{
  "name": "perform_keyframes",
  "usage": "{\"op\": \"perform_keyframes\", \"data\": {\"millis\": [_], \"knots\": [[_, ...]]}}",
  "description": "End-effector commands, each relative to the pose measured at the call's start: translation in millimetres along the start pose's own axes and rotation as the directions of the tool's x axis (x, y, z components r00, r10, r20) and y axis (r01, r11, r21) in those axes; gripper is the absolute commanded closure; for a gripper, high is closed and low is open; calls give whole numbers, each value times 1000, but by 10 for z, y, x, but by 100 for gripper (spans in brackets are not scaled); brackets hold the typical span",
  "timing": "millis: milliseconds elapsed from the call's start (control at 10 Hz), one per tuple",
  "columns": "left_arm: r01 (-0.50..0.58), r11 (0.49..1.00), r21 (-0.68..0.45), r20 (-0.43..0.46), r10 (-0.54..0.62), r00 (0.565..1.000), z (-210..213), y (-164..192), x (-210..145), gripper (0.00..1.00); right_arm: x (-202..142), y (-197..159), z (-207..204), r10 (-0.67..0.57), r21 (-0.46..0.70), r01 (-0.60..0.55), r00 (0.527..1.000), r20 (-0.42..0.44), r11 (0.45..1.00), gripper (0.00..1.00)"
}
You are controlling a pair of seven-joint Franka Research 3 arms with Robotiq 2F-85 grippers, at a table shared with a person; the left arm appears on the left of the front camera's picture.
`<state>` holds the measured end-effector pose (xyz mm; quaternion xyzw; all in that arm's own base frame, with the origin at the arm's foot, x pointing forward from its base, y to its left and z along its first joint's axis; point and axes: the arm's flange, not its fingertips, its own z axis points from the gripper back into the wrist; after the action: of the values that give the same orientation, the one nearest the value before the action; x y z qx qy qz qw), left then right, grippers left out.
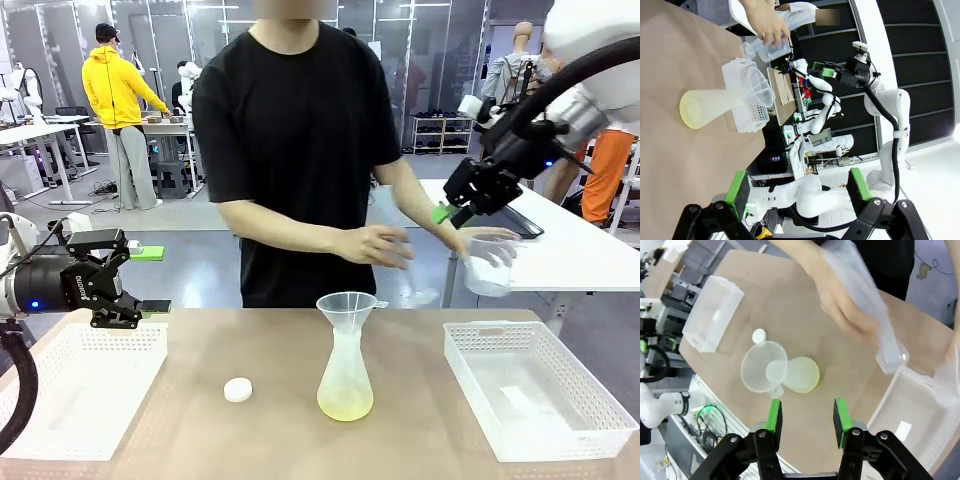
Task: Prepare the solutions needed for the experiment.
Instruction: Once the solution is in the Big flask , pick up the Plastic Funnel and place it back into the right Organizing basket.
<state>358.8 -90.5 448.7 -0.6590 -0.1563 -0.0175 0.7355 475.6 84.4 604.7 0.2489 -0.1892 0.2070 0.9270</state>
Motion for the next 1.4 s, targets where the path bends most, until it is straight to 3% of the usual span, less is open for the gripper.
{"op": "perform_keyframes", "data": {"millis": [0, 200, 300, 700, 900, 1300], "knots": [[-15, 1000, -19, 2, 15, 1000, -14, -21, 0, 0, 158, 98, -128, -84, -77, 83, 996, -17, 994, 47], [-15, 1000, -19, 2, 15, 1000, -14, -21, 0, 0, 150, 113, -148, -127, -153, 120, 991, -36, 981, 47], [-15, 1000, -19, 2, 15, 1000, -14, -21, 0, 0, 116, 80, -139, -50, -61, 50, 999, -10, 997, 47], [-15, 1000, -19, 2, 15, 1000, -14, -21, 0, 0, 118, 83, -156, -71, -91, 69, 997, -19, 993, 47], [-15, 1000, -19, 2, 15, 1000, -14, -21, 0, 0, 148, 208, -367, 52, -56, -58, 994, -98, 997, 47], [-15, 1000, -19, 2, 15, 1000, -14, -21, 0, 0, 224, 452, -906, 117, -28, -127, 965, -235, 992, 47]]}}
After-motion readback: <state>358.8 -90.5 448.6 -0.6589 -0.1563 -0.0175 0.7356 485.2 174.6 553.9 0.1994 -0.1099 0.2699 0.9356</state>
